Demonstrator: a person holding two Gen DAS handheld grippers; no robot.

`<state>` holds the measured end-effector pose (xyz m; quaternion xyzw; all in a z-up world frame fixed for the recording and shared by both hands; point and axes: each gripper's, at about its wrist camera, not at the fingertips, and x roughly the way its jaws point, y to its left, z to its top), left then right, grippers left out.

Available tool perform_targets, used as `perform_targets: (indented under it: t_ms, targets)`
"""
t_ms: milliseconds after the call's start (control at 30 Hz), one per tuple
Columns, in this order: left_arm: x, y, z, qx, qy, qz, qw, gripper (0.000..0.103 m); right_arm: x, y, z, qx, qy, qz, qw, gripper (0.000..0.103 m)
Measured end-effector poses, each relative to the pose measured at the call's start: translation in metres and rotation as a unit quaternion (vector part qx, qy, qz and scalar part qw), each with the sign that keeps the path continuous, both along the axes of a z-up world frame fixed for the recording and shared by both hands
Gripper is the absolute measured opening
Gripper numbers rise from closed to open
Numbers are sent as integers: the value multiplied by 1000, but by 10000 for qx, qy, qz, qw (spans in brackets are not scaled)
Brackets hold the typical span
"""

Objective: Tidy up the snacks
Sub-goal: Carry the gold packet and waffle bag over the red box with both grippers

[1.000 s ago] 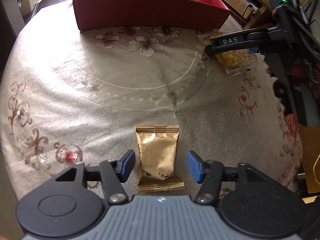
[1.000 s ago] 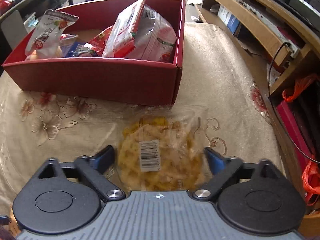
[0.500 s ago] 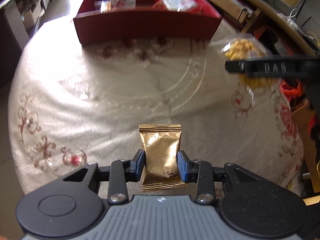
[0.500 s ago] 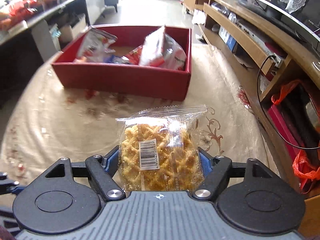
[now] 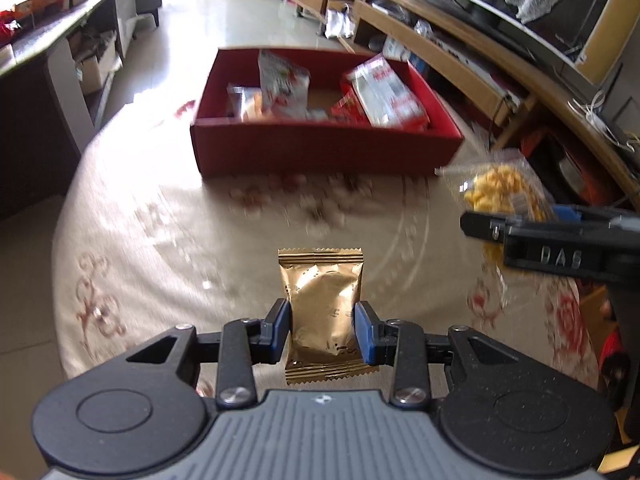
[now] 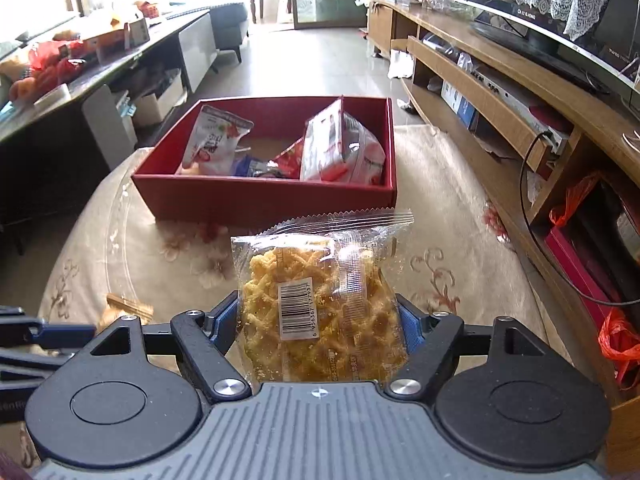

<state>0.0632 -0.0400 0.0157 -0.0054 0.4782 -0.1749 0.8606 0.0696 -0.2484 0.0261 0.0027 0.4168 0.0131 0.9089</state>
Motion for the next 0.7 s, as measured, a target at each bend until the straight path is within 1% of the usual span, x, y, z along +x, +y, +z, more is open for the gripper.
perform_targets:
  t_ms: [167,367,567,700]
  targets:
    - [13,-4,11,17,-217,63,9997,31,7,8,2,-60,-83,58,9999,81]
    - [30,-11,22,90,-495,114,9987,31,17,12,10,-85,-315,37,9995,81]
    - [50,-14,26,101,-605,217,9979,31,31,10,14,-44,-432,-82,9990,81]
    - [60,-16,31,171,-749,256,9967,31,38,10,17,-10,-523,-137,9985,81]
